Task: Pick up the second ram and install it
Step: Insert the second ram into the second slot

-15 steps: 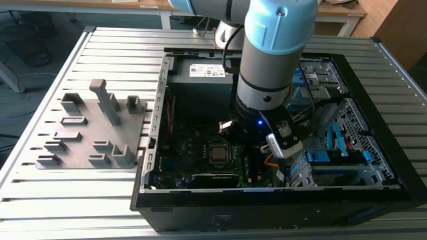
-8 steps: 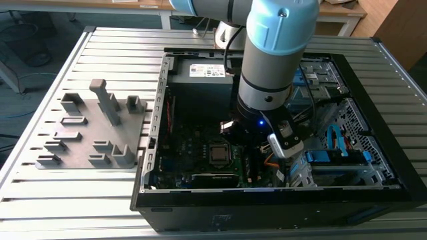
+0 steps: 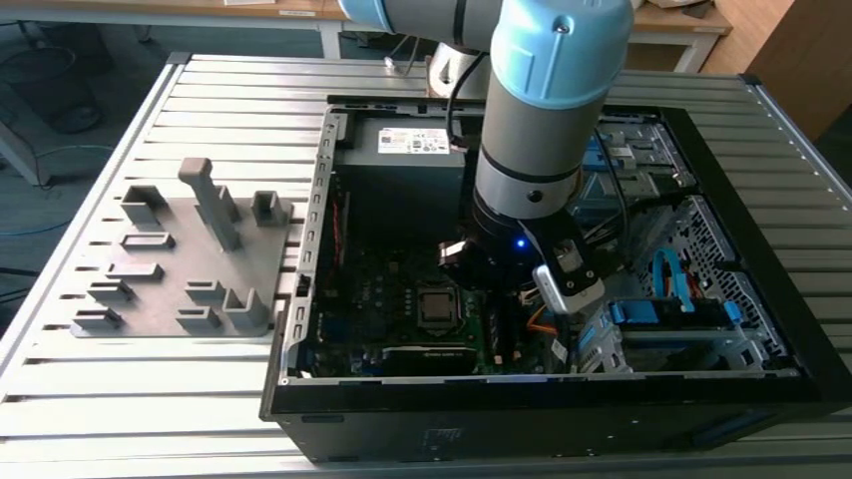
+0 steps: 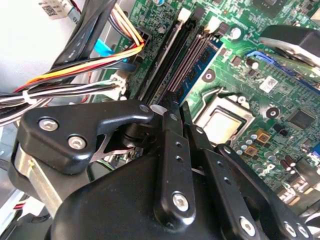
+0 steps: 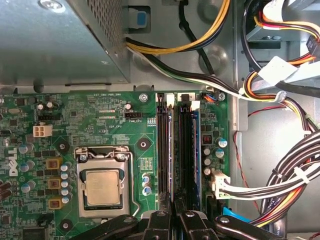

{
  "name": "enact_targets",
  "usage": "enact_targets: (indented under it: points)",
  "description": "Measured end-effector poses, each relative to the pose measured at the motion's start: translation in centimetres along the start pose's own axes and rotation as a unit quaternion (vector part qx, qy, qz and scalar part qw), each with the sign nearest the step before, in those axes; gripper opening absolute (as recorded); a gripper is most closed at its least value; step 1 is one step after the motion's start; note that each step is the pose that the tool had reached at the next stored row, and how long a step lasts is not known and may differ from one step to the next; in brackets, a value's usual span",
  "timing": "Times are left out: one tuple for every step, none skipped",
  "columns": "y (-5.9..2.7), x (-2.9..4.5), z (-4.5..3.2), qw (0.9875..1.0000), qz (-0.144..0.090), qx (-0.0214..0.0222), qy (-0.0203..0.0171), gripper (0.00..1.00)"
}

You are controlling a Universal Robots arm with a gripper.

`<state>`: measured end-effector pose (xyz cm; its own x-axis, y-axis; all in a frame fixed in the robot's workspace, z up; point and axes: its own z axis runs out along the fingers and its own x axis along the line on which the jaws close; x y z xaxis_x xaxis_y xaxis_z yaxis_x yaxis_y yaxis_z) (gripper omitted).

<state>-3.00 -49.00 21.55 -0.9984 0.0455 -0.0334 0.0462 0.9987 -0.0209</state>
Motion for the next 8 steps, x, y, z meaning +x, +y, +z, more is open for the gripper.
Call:
enact_targets:
  points:
    - [0.0,0.0,0.0,1.0,0.0,0.0005,0.0,0.14]
    - [0.0,0.0,0.01,1.0,0.0,0.001,0.0,0.14]
    - [0.0,0.0,0.03,1.0,0.0,0.0013,0.0,0.14]
    - [0.0,-0.01,0.05,1.0,0.0,0.0016,-0.0001,0.14]
    - [0.01,-0.02,0.08,1.0,0.0,0.002,-0.0001,0.14]
    - [0.02,-0.05,0.1,1.0,0.0,0.0024,-0.0001,0.14]
    - [0.04,-0.09,0.14,1.0,0.0,0.0028,-0.0001,0.14]
    - [0.07,-0.12,0.18,1.0,0.0,0.0032,-0.0001,0.14]
